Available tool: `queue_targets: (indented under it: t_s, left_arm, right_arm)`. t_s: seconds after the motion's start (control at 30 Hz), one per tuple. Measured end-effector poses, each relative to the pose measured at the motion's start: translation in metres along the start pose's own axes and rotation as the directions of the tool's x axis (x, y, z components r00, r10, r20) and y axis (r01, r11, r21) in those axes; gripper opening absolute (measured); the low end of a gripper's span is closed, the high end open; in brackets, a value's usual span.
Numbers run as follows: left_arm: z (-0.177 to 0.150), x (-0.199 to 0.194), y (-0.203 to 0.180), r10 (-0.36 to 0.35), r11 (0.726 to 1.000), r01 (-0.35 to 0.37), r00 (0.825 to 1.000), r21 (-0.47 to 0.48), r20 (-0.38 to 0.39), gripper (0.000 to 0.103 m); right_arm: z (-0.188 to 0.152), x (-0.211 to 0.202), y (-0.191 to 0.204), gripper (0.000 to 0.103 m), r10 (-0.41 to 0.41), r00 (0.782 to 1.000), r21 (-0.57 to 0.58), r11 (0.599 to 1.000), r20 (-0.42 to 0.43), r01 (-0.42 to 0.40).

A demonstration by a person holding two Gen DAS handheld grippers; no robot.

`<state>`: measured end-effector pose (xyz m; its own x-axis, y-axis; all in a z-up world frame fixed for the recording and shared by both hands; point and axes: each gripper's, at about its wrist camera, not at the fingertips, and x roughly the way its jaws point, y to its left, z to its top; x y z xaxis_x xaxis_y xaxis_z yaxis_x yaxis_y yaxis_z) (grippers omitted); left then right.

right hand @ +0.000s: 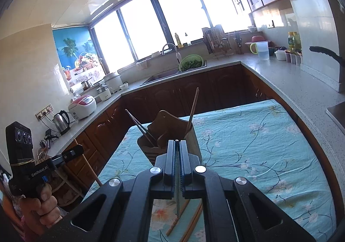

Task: Organize utensils
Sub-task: 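Lift both held chopsticks toward the wooden holder, then lower both chopsticks into the wooden holder slots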

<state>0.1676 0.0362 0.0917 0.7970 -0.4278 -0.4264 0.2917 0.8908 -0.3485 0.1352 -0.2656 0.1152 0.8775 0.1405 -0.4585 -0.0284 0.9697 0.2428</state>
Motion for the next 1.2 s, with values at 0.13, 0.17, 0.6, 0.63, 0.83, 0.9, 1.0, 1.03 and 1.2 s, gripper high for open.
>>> queue_targets:
  t_s: [0.13, 0.17, 0.6, 0.63, 0.83, 0.9, 1.0, 1.03, 1.2]
  left_arm:
    - [0.007, -0.002, 0.003, 0.009, 1.000, -0.009, 1.000, -0.001, 0.029, 0.003]
    - [0.009, -0.002, 0.004, 0.012, 1.000, -0.012, 0.999, -0.001, 0.037, 0.003]
    - [0.060, 0.011, 0.005, 0.065, 0.998, -0.069, 0.976, 0.012, 0.207, 0.003]
    - [0.064, 0.016, 0.006, 0.075, 0.997, -0.079, 0.973, 0.008, 0.218, 0.003]
    - [0.076, 0.050, 0.020, 0.131, 0.991, -0.123, 0.953, -0.044, 0.274, 0.003]
    - [0.073, 0.061, 0.026, 0.156, 0.987, -0.139, 0.945, -0.077, 0.286, 0.003]
    - [0.061, 0.078, 0.035, 0.173, 0.982, -0.142, 0.940, -0.122, 0.296, 0.003]
    - [0.056, 0.083, 0.037, 0.179, 0.981, -0.146, 0.939, -0.132, 0.294, 0.003]
    - [0.022, 0.111, 0.041, 0.202, 0.976, -0.167, 0.939, -0.142, 0.278, 0.003]
  right_arm:
    - [0.008, 0.001, 0.003, 0.003, 0.003, 1.000, -0.007, 1.000, 0.015, -0.003]
    - [0.010, 0.001, 0.004, 0.003, 0.003, 1.000, -0.009, 1.000, 0.020, -0.003]
    - [0.081, 0.011, 0.019, 0.003, 0.024, 0.988, -0.038, 0.999, 0.149, -0.018]
    - [0.087, 0.014, 0.020, 0.003, 0.023, 0.987, -0.038, 0.999, 0.157, -0.017]
    - [0.108, 0.043, 0.015, 0.003, 0.012, 0.986, -0.023, 1.000, 0.168, -0.008]
    - [0.112, 0.055, 0.013, 0.003, -0.003, 0.986, -0.023, 1.000, 0.166, 0.007]
    - [0.109, 0.071, 0.008, 0.003, -0.021, 0.988, -0.012, 1.000, 0.155, 0.023]
    - [0.106, 0.077, 0.005, 0.003, -0.028, 0.988, -0.008, 1.000, 0.154, 0.030]
    - [0.083, 0.108, -0.010, 0.003, -0.042, 0.993, 0.044, 0.998, 0.108, 0.038]
